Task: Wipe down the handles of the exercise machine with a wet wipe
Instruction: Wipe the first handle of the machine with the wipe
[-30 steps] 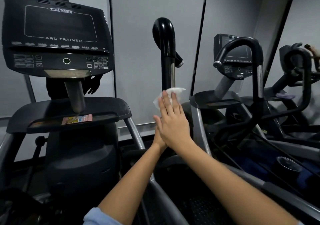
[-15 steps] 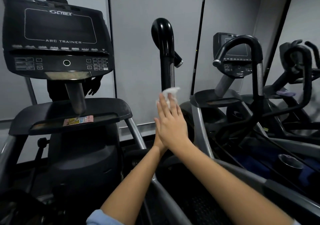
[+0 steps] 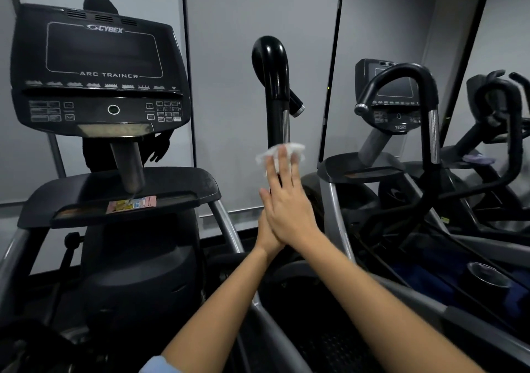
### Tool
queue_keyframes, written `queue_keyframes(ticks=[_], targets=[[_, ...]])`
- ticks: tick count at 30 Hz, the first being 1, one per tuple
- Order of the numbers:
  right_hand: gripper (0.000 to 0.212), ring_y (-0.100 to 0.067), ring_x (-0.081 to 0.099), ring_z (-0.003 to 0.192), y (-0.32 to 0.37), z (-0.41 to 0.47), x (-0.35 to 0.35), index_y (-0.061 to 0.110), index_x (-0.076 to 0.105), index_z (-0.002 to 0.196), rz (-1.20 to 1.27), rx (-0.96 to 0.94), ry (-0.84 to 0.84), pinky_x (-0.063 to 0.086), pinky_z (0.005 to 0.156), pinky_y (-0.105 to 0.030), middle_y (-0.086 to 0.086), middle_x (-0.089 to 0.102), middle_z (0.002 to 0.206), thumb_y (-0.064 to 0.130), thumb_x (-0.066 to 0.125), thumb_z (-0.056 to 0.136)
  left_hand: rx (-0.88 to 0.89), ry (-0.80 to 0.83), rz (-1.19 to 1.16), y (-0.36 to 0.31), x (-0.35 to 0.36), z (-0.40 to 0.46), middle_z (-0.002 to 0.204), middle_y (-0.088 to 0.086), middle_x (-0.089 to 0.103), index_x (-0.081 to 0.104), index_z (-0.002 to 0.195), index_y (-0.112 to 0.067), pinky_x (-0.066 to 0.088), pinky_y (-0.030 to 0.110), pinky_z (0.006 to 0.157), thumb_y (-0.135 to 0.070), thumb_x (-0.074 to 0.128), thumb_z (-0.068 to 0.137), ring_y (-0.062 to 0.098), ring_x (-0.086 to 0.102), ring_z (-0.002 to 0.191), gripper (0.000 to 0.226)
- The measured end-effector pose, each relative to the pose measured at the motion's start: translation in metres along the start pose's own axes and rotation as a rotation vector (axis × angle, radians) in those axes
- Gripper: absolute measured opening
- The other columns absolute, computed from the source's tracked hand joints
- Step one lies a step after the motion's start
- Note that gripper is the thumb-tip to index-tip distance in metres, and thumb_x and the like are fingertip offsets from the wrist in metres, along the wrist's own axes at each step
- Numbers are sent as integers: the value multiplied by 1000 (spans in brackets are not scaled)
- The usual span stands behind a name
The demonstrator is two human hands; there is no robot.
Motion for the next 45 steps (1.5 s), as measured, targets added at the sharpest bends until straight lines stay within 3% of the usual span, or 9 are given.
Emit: queue_keyframes(ticks=[3,9,14,18,26,30,39,42,45], targets=[[62,-19,-10,145,-2,-23,4,14,6,151,165,45,24,18,119,-37,-3,-8,158,40,15,95,115,-22,-8,-5,5,-2,147,2,35,23,143,-8,35,-2,90,-3,20,101,10,35,133,42],[63,-17,-26,142,1,65,-37,15,-12,149,384,106,21,-11,113,-28,-4,-24,156,28,29,103,-76,-15,-124,23,5,11,105,3,67,56,110,-10,52,26,85,-5,66,82,16,64,102,31],[61,-15,-23,143,6,10,-19,15,-5,151,314,41,7,-6,119,-32,1,-22,156,27,31,102,-76,49,-95,9,6,2,119,-10,50,44,130,-5,44,25,95,-1,46,94,5,51,112,36],[59,20,-2,127,0,-32,-9,14,-9,149,473,176,130,7,108,-2,8,-23,151,19,28,103,-128,32,-191,14,6,4,103,-19,60,56,108,-36,50,20,87,-19,36,100,-8,58,92,27],[56,-14,-9,146,-9,76,-42,12,-4,150,649,165,1,-5,119,-31,-4,-7,159,24,27,104,-81,17,-112,13,3,7,79,-8,58,52,99,-11,44,5,62,-6,70,80,-2,56,72,26],[62,-13,-16,145,-10,-12,-7,18,-8,149,492,70,49,-4,118,-28,-3,-21,157,27,29,102,-89,100,-78,20,-1,-3,104,5,66,56,111,-7,52,18,79,-5,66,80,9,63,93,33],[62,-11,-16,144,-7,-13,-15,21,-10,150,355,23,112,10,97,-8,6,-27,154,29,30,102,-306,158,-468,-14,-35,27,68,-5,66,61,84,-16,47,24,72,-15,32,95,11,59,71,31],[62,-18,-22,143,-10,-56,11,15,-4,150,275,-24,111,2,110,-10,-1,-22,156,28,33,102,-211,62,-304,-38,-35,52,114,3,63,56,117,-13,45,32,93,-49,36,94,18,57,105,47],[62,-31,-12,145,-13,-105,42,8,4,150,170,-55,69,20,118,-42,-9,-13,158,26,35,100,-123,67,-165,-65,-28,67,126,2,52,39,132,-11,36,28,97,-49,40,94,16,49,114,54]])
Point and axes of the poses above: each hand's wrist, its own z-axis towards the middle knuckle, its own x-axis out of the palm, y = z × x, the point moved 4 cm from there along z, towards the middle knuckle
